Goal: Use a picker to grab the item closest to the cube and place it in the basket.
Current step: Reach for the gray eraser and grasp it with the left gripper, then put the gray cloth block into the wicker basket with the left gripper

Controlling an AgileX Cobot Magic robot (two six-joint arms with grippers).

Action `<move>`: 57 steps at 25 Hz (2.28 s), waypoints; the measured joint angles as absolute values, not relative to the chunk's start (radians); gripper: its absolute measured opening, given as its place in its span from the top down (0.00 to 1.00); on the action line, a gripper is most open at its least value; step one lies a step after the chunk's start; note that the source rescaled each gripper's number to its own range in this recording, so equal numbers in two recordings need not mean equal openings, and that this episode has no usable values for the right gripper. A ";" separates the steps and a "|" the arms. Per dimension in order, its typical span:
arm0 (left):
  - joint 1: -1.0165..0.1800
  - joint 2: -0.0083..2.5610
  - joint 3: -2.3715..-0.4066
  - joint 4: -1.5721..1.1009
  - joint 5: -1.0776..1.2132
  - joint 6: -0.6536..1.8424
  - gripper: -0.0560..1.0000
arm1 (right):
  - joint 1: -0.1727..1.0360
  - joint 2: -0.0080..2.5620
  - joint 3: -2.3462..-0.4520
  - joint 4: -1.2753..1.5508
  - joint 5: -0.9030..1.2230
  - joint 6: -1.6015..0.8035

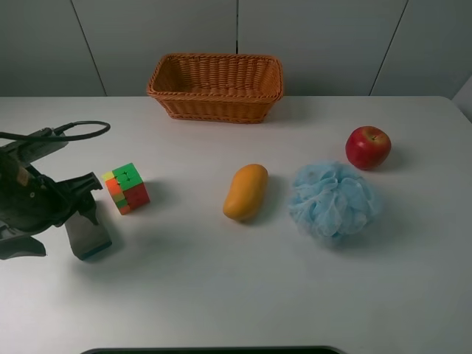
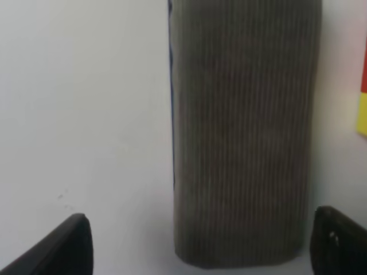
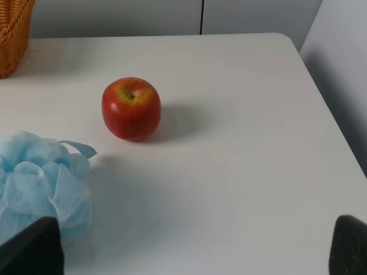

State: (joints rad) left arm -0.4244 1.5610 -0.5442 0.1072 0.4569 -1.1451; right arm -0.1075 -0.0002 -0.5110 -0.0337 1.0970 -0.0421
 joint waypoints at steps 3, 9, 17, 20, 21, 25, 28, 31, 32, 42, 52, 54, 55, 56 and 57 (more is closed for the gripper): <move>-0.420 1.610 -0.544 0.109 0.425 -1.145 0.04 | -0.108 0.000 -0.511 -0.034 1.097 -0.042; -0.420 1.685 -0.583 0.095 0.352 -1.095 0.04 | -0.108 0.000 -0.511 -0.034 1.097 -0.042; -0.420 1.721 -0.662 0.087 0.469 -1.069 0.04 | -0.108 0.000 -0.511 -0.034 1.097 -0.042; -0.420 1.730 -0.662 0.080 0.500 -1.067 0.04 | -0.108 0.000 -0.511 -0.034 1.097 -0.042; -0.420 1.730 -0.662 0.080 0.501 -1.067 0.04 | -0.108 0.000 -0.511 -0.034 1.097 -0.042; -0.420 1.746 -0.663 0.078 0.498 -1.063 0.04 | -0.108 0.000 -0.511 -0.034 1.097 -0.042; -0.420 1.761 -0.663 0.078 0.490 -1.063 0.04 | -0.108 0.000 -0.511 -0.034 1.097 -0.042; -0.420 1.763 -0.663 0.078 0.475 -1.056 0.04 | -0.108 0.000 -0.511 -0.034 1.097 -0.042; -0.420 1.763 -0.663 0.078 0.472 -1.051 0.04 | -0.108 0.000 -0.511 -0.034 1.097 -0.042; -0.420 1.763 -0.664 0.066 0.466 -1.036 0.88 | -0.108 0.000 -0.511 -0.034 1.097 -0.042; -0.420 1.753 -0.664 0.041 0.474 -1.011 0.88 | -0.108 0.000 -0.511 -0.034 1.097 -0.042; -0.420 1.720 -0.664 0.021 0.494 -0.995 0.88 | -0.108 0.000 -0.511 -0.034 1.097 -0.042; -0.420 1.692 -0.664 0.014 0.511 -0.990 0.88 | -0.108 0.000 -0.511 -0.034 1.097 -0.042; -0.422 1.660 -0.664 0.011 0.532 -0.989 0.88 | -0.108 0.000 -0.511 -0.034 1.097 -0.042; -0.423 1.624 -0.664 0.009 0.555 -0.987 0.88 | -0.108 0.000 -0.511 -0.034 1.097 -0.042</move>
State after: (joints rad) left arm -0.4231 1.6236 -0.6639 0.0089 0.5546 -0.9875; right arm -0.1075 -0.0002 -0.5110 -0.0337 1.0970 -0.0421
